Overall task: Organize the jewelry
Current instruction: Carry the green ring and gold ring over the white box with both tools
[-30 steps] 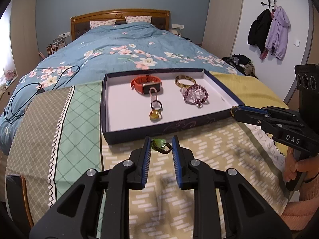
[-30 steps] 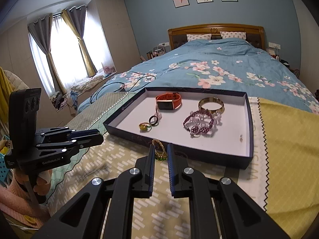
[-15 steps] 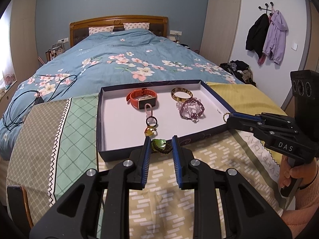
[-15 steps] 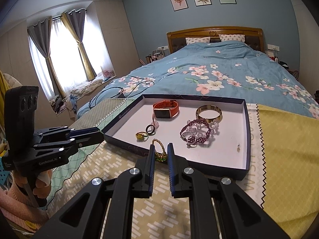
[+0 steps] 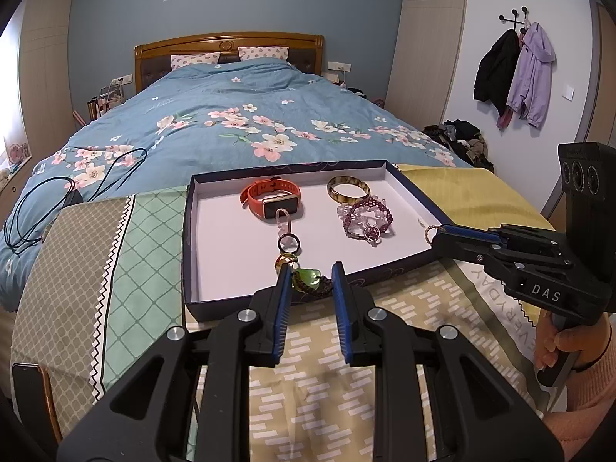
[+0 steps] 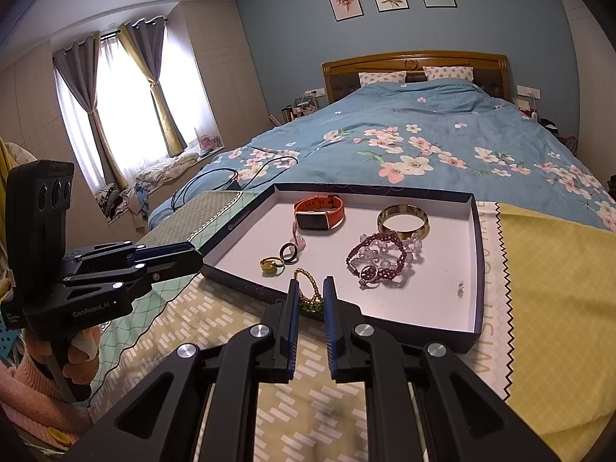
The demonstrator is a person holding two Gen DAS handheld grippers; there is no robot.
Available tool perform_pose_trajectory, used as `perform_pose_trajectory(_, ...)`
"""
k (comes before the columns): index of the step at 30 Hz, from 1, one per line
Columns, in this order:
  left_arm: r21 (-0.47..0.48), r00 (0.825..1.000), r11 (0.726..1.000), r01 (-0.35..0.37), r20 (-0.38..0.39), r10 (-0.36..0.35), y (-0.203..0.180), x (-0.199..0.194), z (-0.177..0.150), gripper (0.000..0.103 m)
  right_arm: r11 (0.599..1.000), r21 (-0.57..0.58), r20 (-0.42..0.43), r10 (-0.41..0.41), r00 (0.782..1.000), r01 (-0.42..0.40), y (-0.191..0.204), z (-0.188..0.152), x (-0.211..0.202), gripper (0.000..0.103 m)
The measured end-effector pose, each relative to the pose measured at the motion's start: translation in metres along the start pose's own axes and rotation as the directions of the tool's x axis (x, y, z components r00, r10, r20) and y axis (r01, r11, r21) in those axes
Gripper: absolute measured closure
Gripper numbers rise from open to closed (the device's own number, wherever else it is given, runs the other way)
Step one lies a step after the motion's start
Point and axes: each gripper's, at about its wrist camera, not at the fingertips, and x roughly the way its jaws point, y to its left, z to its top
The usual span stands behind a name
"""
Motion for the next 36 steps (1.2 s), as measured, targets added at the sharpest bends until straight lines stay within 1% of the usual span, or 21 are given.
perform_pose_trajectory(13,-0.005,1.0,1.0,-0.002,0.005,0.002,0.0,0.0,0.003,0.082,1.0,-0.003,0.009,-0.002,1.0,0.002,-0.002,0.007,0.002,0.092)
perform_pose_trajectory(19,-0.01,1.0,1.0,-0.005,0.007,0.005,0.0,0.001,0.005,0.082,1.0,-0.006,0.018,-0.006,1.0,0.006,-0.001,0.005,0.0,0.092)
perform_pose_trajectory(36,-0.011,0.999,1.0,-0.012,0.03,0.012,0.001,0.001,0.011,0.082,1.0,-0.009,0.035,-0.01,0.999,0.011,-0.001,0.01,-0.003,0.092)
